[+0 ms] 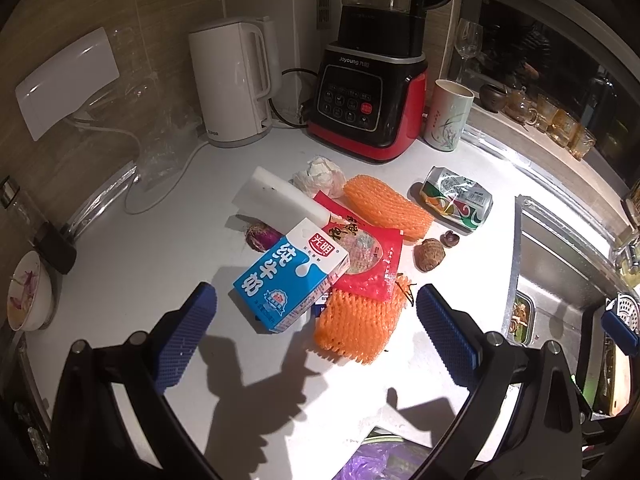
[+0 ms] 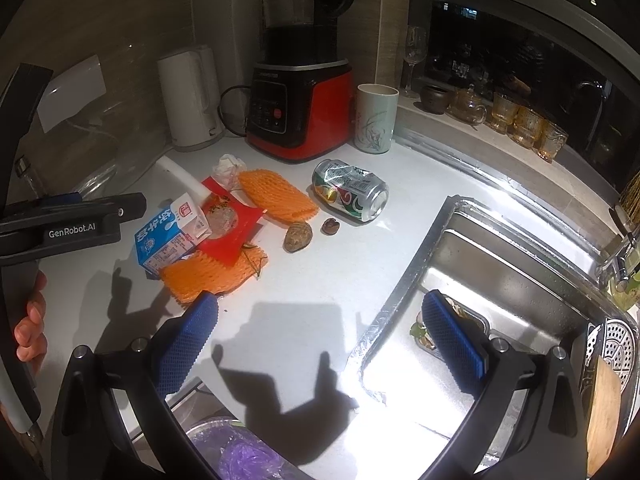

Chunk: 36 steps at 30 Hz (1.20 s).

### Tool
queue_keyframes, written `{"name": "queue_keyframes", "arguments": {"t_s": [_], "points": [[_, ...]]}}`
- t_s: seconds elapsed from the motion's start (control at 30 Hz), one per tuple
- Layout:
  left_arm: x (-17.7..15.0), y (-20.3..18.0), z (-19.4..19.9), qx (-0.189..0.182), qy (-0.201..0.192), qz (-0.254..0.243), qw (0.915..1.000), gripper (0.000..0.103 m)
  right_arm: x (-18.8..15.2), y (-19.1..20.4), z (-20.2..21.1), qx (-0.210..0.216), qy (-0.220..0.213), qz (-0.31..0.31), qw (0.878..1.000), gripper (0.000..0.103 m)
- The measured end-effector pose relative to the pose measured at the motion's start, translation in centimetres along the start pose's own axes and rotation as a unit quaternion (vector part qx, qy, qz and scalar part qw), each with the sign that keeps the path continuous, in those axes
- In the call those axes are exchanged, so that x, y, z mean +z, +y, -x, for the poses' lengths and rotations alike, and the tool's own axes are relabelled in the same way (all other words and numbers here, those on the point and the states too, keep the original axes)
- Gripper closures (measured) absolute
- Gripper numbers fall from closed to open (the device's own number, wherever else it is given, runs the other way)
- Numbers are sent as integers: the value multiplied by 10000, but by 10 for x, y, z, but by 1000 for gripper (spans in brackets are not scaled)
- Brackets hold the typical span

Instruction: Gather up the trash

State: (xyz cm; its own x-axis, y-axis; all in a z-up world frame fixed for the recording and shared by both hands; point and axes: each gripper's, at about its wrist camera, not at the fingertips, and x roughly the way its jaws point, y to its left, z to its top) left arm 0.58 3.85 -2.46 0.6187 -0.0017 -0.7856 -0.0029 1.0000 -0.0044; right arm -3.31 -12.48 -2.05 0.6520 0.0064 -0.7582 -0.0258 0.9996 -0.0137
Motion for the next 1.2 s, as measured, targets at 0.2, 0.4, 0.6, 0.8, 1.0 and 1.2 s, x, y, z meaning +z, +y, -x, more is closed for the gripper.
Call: {"name": "queue_keyframes", "arguments": {"t_s": [0.2, 0.4, 0.6, 0.8, 1.0, 1.2], "points": [[-2, 0, 2, 3, 21, -23, 10000, 7, 0, 1, 1, 5, -16, 8, 10000, 2], [-1, 0, 1, 16, 34, -35, 10000, 7, -1, 1, 3, 2, -19, 26, 10000, 2], [-4, 1, 1, 35, 40, -51, 10000, 7, -2, 1, 3, -1, -17, 26, 10000, 2], [-6, 1, 1, 36, 46, -63, 10000, 7, -3, 2, 4, 3, -21, 38, 10000, 2], [-7, 2, 1, 38, 68, -65, 9999, 7, -3, 2, 4, 1, -19, 35, 10000, 2], [-6, 5, -1, -24, 78, -28, 10000, 7, -5, 2, 4, 3, -4, 39, 10000, 2]]}}
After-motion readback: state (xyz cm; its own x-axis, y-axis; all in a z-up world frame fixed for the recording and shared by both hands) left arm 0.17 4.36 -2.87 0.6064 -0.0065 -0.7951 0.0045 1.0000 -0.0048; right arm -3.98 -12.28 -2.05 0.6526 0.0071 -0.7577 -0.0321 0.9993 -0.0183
